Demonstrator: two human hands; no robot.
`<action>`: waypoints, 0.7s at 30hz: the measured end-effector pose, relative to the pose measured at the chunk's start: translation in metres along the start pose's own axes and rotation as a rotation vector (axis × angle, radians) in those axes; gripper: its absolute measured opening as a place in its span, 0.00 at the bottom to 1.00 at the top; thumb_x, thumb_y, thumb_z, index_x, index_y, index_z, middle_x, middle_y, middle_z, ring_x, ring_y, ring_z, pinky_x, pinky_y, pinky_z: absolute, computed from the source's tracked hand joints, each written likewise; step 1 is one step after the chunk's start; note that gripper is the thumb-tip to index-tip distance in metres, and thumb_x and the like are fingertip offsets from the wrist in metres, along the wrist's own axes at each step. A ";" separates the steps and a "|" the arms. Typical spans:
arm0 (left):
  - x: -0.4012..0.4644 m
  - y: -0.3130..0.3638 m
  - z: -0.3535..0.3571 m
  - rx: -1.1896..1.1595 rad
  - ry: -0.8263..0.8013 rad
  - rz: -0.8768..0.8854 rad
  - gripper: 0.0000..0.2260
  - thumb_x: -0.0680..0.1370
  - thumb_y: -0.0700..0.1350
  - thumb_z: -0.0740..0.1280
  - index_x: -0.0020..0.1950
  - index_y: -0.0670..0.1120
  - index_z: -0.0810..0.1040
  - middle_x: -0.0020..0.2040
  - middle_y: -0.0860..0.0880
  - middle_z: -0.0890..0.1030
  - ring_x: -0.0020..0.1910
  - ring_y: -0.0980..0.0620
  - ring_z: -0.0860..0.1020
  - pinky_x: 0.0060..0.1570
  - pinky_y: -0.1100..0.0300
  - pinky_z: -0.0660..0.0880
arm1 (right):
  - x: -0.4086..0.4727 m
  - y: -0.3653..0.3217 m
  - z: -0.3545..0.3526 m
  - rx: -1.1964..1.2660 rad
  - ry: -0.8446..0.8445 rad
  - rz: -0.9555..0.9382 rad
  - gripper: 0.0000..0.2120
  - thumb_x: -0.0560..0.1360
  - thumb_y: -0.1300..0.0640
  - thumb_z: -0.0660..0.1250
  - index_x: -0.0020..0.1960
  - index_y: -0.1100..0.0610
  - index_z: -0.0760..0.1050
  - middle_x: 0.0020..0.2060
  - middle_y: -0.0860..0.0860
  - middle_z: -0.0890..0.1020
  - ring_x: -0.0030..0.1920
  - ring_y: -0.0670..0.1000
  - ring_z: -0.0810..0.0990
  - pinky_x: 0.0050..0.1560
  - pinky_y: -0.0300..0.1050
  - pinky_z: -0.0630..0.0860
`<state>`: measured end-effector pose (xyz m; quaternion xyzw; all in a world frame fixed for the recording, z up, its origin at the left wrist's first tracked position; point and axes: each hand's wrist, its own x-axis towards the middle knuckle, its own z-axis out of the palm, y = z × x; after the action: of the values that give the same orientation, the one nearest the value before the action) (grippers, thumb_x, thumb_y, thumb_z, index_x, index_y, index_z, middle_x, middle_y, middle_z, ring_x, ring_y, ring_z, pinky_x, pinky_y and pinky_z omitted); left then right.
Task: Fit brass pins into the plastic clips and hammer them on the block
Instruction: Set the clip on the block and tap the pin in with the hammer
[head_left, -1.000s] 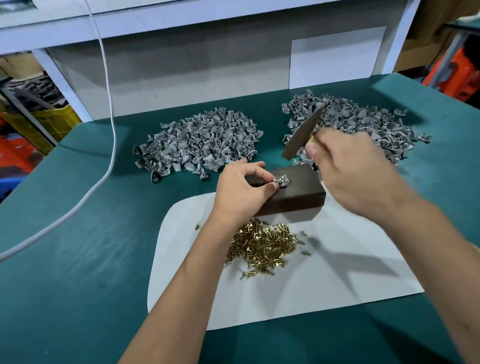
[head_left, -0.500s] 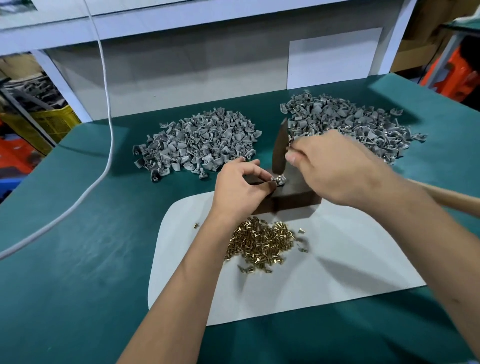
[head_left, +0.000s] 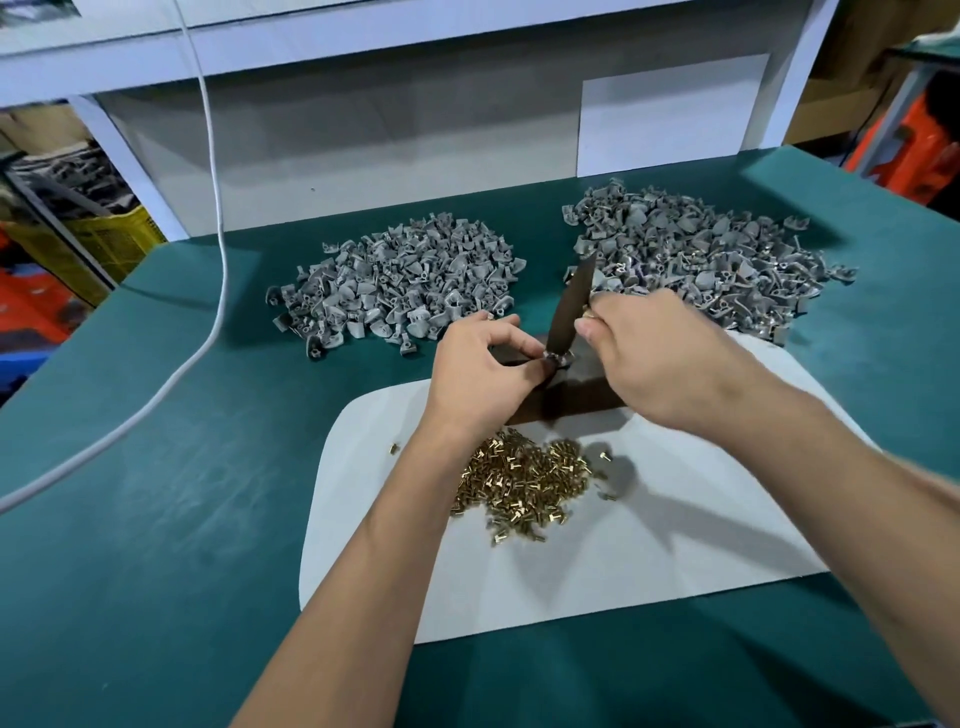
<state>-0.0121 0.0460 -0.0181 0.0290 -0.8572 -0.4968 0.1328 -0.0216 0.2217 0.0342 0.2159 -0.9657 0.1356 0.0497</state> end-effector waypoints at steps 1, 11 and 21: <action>0.000 0.000 0.000 -0.003 0.000 -0.003 0.05 0.71 0.36 0.78 0.45 0.45 0.88 0.61 0.45 0.83 0.65 0.64 0.68 0.53 0.76 0.58 | 0.003 0.001 -0.005 -0.038 -0.013 -0.001 0.16 0.85 0.47 0.54 0.40 0.51 0.65 0.33 0.50 0.72 0.33 0.53 0.72 0.38 0.49 0.69; -0.001 0.001 0.000 0.010 -0.001 0.013 0.05 0.71 0.36 0.78 0.44 0.43 0.88 0.49 0.55 0.78 0.62 0.64 0.68 0.59 0.73 0.59 | 0.006 0.003 -0.010 -0.038 0.021 0.072 0.15 0.85 0.46 0.55 0.41 0.50 0.67 0.35 0.51 0.74 0.36 0.58 0.74 0.38 0.50 0.71; -0.001 0.001 -0.001 0.011 0.009 0.020 0.05 0.71 0.36 0.79 0.44 0.44 0.88 0.54 0.49 0.82 0.63 0.65 0.68 0.57 0.77 0.59 | 0.006 0.000 -0.014 -0.018 0.076 0.022 0.16 0.85 0.46 0.55 0.41 0.50 0.67 0.32 0.50 0.71 0.32 0.55 0.73 0.36 0.50 0.72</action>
<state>-0.0110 0.0462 -0.0171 0.0236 -0.8595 -0.4905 0.1414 -0.0263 0.2230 0.0481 0.1994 -0.9666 0.1354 0.0867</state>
